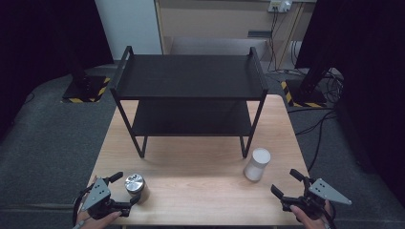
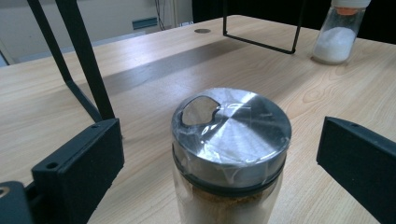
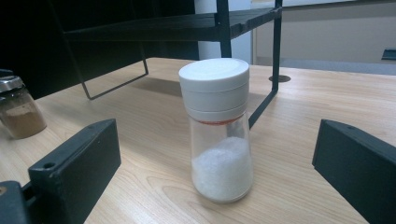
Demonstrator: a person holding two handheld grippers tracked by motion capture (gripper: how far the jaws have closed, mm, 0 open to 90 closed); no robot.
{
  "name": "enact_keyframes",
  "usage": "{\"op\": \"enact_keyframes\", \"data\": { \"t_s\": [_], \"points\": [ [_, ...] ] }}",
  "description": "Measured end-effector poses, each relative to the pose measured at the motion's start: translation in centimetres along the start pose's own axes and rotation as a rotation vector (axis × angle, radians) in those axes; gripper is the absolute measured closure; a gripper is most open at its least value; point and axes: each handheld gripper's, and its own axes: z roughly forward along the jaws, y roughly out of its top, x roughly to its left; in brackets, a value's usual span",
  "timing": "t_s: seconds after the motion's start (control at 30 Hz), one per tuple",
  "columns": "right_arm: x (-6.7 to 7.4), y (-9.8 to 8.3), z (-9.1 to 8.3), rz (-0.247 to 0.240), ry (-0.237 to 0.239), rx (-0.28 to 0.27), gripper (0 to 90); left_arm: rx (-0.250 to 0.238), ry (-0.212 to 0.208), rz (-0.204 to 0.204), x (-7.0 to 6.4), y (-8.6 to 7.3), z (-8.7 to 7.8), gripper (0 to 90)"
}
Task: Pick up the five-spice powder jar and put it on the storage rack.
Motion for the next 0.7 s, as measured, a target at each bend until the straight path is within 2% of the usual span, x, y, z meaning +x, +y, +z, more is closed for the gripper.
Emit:
{"op": "enact_keyframes", "data": {
  "t_s": [0.23, 0.47, 0.7],
  "points": [
    [-0.1, -0.1, -0.1, 0.008, -0.003, -0.003, 1.5, 0.026, 0.008, 0.006, -0.1, -0.2, 0.5, 0.0],
    [-0.2, -0.2, -0.1, 0.007, -0.002, 0.004, 1.5, 0.052, -0.011, 0.017, -0.1, -0.1, 1.1, 0.0],
    [-0.2, -0.3, 0.0, 0.006, -0.003, 0.010, 1.5, 0.074, -0.012, 0.014, 0.0, -0.1, 1.5, 0.6]
  ]
}}
